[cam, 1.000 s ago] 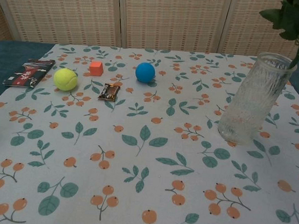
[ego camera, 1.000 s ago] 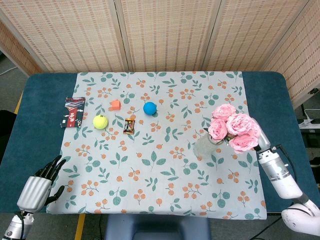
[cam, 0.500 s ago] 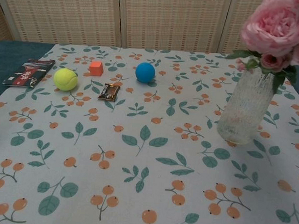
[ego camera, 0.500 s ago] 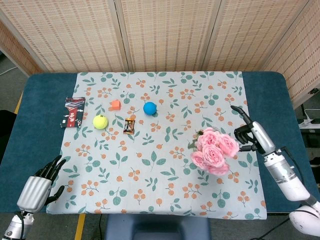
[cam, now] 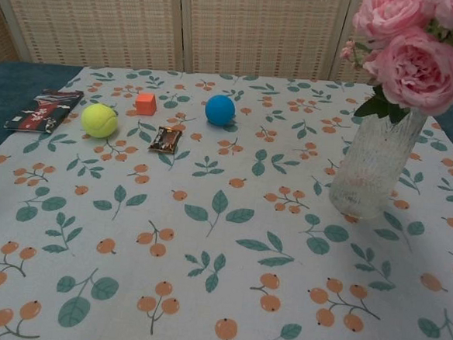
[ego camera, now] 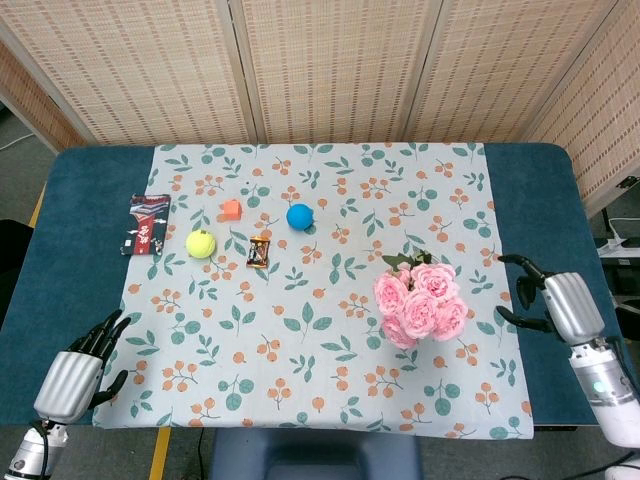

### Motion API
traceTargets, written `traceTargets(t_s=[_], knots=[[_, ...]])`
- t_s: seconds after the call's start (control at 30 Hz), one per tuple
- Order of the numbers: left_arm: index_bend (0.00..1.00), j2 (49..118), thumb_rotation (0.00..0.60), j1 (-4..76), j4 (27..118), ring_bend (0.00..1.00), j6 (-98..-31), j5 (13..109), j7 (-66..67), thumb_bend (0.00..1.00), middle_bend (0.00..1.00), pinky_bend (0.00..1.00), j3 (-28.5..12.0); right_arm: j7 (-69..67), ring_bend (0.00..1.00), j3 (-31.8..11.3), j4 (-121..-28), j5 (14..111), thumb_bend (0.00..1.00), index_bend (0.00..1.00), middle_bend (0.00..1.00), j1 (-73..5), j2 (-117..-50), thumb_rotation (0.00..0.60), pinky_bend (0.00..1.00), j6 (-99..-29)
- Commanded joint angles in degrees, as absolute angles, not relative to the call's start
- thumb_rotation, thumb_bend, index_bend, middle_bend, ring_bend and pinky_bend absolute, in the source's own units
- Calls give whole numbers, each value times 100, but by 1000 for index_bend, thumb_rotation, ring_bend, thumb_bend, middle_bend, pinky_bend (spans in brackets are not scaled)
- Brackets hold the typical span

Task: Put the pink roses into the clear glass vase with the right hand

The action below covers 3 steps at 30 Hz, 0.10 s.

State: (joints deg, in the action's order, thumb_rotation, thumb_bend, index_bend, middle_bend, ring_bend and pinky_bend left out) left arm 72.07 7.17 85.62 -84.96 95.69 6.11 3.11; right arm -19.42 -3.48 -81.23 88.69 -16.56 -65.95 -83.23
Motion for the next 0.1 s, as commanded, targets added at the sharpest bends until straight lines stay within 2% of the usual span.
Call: traceTargets(t_s=[0.03, 0.1], knots=[[35, 7198, 600, 707, 8581, 162, -8546, 9591, 599, 349, 21, 387, 302, 551, 222, -104, -8427, 8791, 81, 212, 348, -870, -6801, 600, 667, -9162], [35, 7189, 600, 698, 8584, 162, -8586, 9614, 596, 349, 22, 386, 302, 631, 128, -63, -8460, 8873, 67, 186, 257, -821, -6783, 600, 544, -9189]])
